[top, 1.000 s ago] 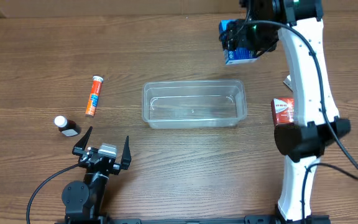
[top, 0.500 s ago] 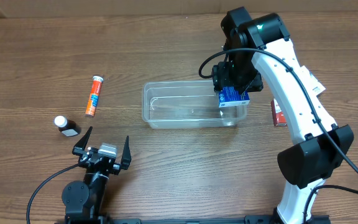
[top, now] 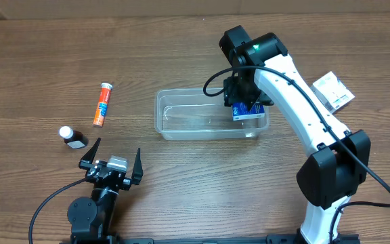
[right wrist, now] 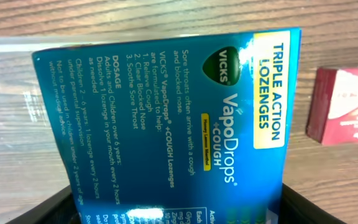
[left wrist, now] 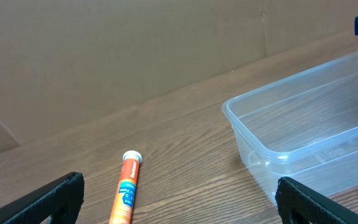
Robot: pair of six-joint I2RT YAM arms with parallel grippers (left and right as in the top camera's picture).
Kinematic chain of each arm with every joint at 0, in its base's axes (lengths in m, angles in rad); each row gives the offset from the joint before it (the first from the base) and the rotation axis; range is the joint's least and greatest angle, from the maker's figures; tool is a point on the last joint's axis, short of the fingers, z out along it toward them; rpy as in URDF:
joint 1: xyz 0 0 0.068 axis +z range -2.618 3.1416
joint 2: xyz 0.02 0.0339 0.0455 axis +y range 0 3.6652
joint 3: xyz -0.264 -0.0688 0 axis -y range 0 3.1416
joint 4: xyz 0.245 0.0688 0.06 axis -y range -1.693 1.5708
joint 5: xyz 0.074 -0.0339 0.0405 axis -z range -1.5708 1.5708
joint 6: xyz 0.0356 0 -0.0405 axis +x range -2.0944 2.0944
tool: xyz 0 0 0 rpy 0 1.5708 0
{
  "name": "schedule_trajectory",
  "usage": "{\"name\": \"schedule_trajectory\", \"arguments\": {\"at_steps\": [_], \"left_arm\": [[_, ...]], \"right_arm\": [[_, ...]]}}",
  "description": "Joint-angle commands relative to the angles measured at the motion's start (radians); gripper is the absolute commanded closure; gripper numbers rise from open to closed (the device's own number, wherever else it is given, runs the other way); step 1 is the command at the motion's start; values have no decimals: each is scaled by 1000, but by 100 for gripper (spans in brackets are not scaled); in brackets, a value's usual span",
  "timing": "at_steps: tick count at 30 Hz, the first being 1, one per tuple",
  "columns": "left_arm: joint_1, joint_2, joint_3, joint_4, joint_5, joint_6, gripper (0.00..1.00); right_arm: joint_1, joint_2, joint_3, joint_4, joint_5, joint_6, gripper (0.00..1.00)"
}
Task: Pack container
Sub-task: 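Lift the blue box and carry it over the clear container, then lower the blue box into the container's right end and release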
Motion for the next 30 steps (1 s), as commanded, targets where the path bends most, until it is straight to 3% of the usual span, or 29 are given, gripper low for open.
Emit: {"name": "schedule_trajectory", "arguments": {"at_steps": [1,5,13,26,30], "left_arm": [[6,-10,-5,1,5,-7,0],[6,-10,-5,1,5,-7,0],[6,-10,-5,1,5,-7,0],[6,-10,-5,1,5,-7,0],[6,-10,-5,1,5,-7,0]], "right_arm": [[19,-90,-5,-35,37,30,23],[39,-111,-8,-34,56,22,23],[48,-112,-242,218,43,41,23],[2,-113,-312,274,32,53,22],[2,-113,-312,265,28,53,18]]}}
